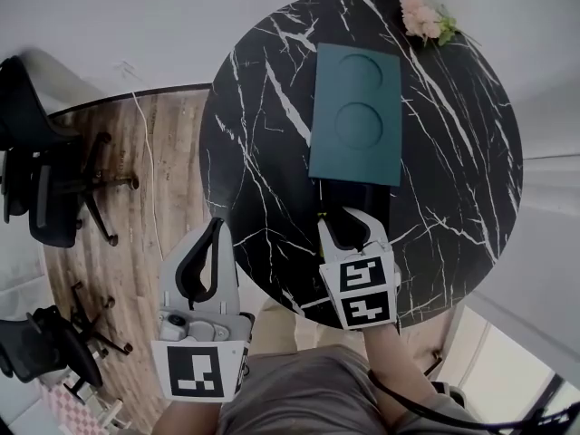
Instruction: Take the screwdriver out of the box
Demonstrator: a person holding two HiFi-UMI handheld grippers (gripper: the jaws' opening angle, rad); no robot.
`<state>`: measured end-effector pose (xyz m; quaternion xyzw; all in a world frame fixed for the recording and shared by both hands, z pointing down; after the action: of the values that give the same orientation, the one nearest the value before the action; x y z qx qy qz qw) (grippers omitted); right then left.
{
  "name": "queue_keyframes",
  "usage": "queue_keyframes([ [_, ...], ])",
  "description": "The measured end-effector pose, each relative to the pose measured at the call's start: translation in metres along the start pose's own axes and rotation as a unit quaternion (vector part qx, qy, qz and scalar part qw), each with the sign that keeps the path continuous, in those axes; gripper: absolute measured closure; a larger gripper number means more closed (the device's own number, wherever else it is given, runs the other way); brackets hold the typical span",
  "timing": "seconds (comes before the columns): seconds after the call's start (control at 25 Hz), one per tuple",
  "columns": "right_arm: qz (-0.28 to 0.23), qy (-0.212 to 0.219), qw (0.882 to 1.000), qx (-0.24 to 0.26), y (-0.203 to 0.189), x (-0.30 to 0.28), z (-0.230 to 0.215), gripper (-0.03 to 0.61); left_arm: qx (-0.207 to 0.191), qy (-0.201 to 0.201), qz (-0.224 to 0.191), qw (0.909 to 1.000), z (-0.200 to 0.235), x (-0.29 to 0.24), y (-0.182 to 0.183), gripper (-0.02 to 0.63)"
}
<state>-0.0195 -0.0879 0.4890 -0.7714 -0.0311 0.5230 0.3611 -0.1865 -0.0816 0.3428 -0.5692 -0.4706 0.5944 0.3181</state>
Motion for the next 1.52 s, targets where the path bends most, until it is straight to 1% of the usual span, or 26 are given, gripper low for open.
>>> queue_keyframes([
  [0.08, 0.013, -0.017, 1.000, 0.004, -0.001, 0.001, -0.005, 0.430, 0.000, 0.000, 0.000, 1.0000, 0.001, -0.001, 0.000, 0.614],
  [0.12, 0.019, -0.029, 0.999, 0.005, -0.003, 0.004, -0.009, 0.443, 0.000, -0.002, 0.000, 1.0000, 0.000, -0.002, 0.000, 0.614],
  [0.2, 0.018, -0.042, 0.999, 0.002, -0.004, 0.013, -0.014, 0.445, 0.004, -0.007, 0.000, 1.0000, -0.002, -0.003, 0.000, 0.614],
  [0.32, 0.004, -0.025, 1.000, -0.015, -0.002, 0.020, -0.011, 0.436, 0.008, -0.013, 0.000, 0.9999, -0.003, -0.005, 0.000, 0.614],
  [0.4, 0.009, -0.015, 1.000, -0.017, -0.003, 0.015, -0.008, 0.423, 0.009, -0.014, 0.002, 0.9999, -0.003, -0.005, 0.001, 0.614],
  [0.48, 0.016, -0.017, 1.000, -0.016, -0.006, 0.012, -0.008, 0.419, 0.005, -0.014, 0.001, 0.9999, -0.003, -0.005, 0.002, 0.614],
  [0.64, 0.016, -0.027, 0.999, -0.020, -0.008, 0.012, -0.012, 0.420, -0.006, -0.011, -0.013, 0.9998, -0.001, -0.006, 0.006, 0.614],
  [0.84, 0.025, -0.026, 0.999, -0.025, -0.014, 0.008, -0.014, 0.414, 0.005, -0.014, 0.001, 0.9999, -0.004, -0.004, 0.000, 0.614],
  [0.96, 0.029, -0.020, 0.999, -0.024, -0.016, 0.005, -0.012, 0.414, 0.001, -0.013, -0.005, 0.9999, -0.003, -0.005, 0.003, 0.614],
  [1.04, 0.031, -0.017, 0.999, -0.025, -0.016, 0.003, -0.010, 0.414, 0.005, -0.012, 0.002, 0.9999, -0.003, -0.004, 0.000, 0.614],
  [1.16, 0.035, -0.014, 0.999, -0.027, -0.019, 0.001, -0.010, 0.416, 0.003, -0.011, 0.001, 0.9999, -0.002, -0.004, 0.000, 0.614],
  [1.52, 0.034, -0.021, 0.999, -0.024, -0.020, 0.000, -0.011, 0.436, 0.006, -0.011, 0.003, 0.9999, -0.002, -0.002, 0.000, 0.614],
])
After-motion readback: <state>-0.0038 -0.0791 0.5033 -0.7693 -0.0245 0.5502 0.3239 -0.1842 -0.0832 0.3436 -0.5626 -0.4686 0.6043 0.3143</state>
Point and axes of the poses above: the fingertips, and each gripper's own axes: x backward along the fingers, z to its left, y out of its top, the point moved 4 cm from there along x, backward along the fingers, and after that the axes turned 7 degrees about y, right-handed, at the moved point
